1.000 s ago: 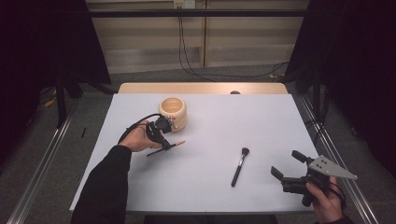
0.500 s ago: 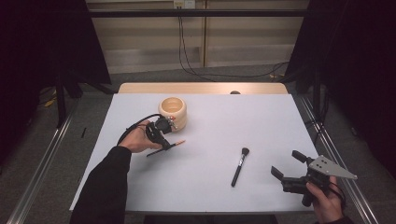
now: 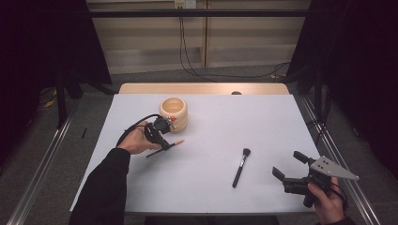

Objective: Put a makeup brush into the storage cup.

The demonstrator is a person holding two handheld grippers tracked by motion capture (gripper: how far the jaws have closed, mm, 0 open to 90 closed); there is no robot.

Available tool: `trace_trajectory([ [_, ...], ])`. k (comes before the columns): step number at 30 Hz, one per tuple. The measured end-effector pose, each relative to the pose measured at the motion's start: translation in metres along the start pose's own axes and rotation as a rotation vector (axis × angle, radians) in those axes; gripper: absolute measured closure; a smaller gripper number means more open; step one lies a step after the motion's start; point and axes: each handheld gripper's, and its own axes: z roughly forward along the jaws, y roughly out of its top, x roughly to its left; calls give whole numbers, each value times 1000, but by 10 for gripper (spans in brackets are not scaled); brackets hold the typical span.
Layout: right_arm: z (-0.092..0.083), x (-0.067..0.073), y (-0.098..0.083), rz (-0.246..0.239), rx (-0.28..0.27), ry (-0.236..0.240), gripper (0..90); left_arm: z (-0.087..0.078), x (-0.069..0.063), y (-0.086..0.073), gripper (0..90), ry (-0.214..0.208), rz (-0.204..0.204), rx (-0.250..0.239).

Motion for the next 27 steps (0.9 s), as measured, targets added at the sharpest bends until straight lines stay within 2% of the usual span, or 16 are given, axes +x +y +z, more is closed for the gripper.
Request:
trace_trajectory([
  [2,0,0,0,-3,-1,3,0,-1,-2,-1,836,-2,-31,-23],
  [3,0,0,0,-1,0,3,0,-3,1,-1,836,-5,1,-8],
  [5,0,0,0,0,2,1,0,-4,-1,-2,836,-4,-18,-31],
  [8,0,0,0,-1,1,2,0,-8,-3,-1,835,7,0,-34],
  [9,0,0,0,0,0,1,0,-9,-6,0,836,-6,-14,-67],
  [10,0,0,0,1,2,0,0,-11,-5,1,836,1,14,-46],
  [11,0,0,0,1,2,0,0,-11,-7,1,836,-3,-22,-74],
  [13,0,0,0,1,0,1,0,-12,-6,0,836,-8,-22,-102],
  [16,-1,0,0,-1,2,1,0,-15,-5,-1,836,-3,-22,-107],
  [19,-1,0,0,7,4,2,0,-18,-6,-4,835,28,-38,-141],
  [20,0,0,0,2,-1,0,0,-19,-6,-5,836,50,-10,-124],
  [21,0,0,0,2,-1,0,0,-19,-6,-5,836,50,-10,-124],
  [22,0,0,0,3,0,0,0,-18,-8,-7,836,52,-59,-172],
  [25,0,0,0,4,2,-1,0,-23,-7,-10,836,53,-52,-204],
  [26,0,0,0,4,2,-1,0,-24,-9,-11,836,47,-78,-227],
  [27,0,0,0,3,1,-1,0,-28,-7,-12,836,52,-35,-207],
])
